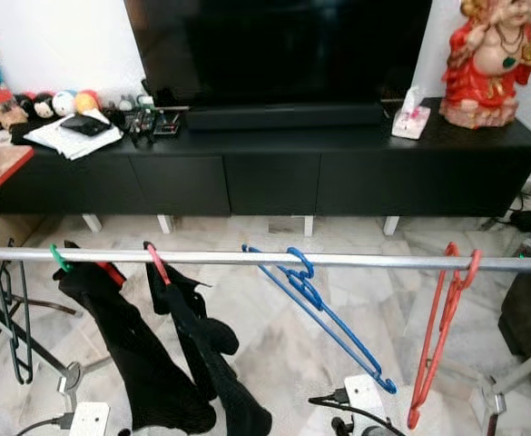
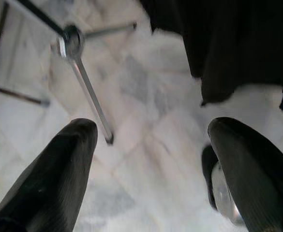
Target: Hang hanger
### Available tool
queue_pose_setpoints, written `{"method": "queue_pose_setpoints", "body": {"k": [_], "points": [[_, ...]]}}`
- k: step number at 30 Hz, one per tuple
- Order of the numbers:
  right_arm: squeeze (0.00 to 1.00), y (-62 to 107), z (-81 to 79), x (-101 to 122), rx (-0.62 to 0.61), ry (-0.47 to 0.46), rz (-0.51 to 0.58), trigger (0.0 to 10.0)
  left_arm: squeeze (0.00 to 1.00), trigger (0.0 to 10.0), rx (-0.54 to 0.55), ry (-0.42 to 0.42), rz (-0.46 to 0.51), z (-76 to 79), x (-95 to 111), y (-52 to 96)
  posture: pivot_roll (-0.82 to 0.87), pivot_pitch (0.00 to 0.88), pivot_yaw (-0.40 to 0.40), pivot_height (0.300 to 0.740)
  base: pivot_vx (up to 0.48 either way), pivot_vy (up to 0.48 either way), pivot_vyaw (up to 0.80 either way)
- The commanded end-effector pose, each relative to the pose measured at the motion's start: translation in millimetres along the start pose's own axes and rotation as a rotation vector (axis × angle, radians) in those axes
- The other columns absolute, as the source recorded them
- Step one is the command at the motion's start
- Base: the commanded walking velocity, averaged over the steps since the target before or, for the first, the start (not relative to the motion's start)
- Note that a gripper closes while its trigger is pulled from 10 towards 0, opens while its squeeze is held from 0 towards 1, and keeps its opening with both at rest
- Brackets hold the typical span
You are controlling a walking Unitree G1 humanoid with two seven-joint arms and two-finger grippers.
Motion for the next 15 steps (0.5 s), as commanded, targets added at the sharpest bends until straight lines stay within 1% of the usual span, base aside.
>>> {"method": "queue_pose_setpoints", "body": {"k": [1, 2, 12, 15], "points": [[0.0, 0.1, 0.8, 0.2, -0.001, -0.012, 0.004, 10.0, 0.0, 10.0, -0.008, -0.024, -0.015, 0.3, -3.7, 0.9, -0.03, 0.0, 0.027, 0.74, 0.0, -0.292, -0.56], [0.0, 0.2, 0.8, 0.2, -0.001, -0.01, 0.004, 10.0, 0.0, 10.0, -0.008, -0.024, -0.015, 0.3, -3.6, 0.8, -0.03, 0.0, 0.027, 0.74, 0.0, -0.292, -0.56], [0.0, 0.1, 0.4, 1.0, 0.0, -0.013, 0.011, 10.0, 0.0, 10.0, -0.015, -0.028, -0.009, 1.7, -2.9, 0.8, -0.03, 0.0, 0.028, 0.74, 0.0, -0.301, 0.0], [0.0, 0.1, 0.1, 1.0, 0.003, -0.012, 0.011, 10.0, 0.0, 10.0, -0.004, -0.013, 0.009, 0.8, -0.4, 0.7, -0.03, 0.0, 0.029, 0.74, 0.0, 0.0, 0.0]]}}
Point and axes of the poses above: a point about 5 cm out from each wrist's last joint towards the gripper, its own y axis pointing back from the gripper into the wrist, its own x axis along the axis of the wrist's last joint, z = x × y, the point moved 3 cm from there along -y, pointing out of the wrist towards the gripper, and after that the axes turned 14 degrees about y, right-handed, at the moved point
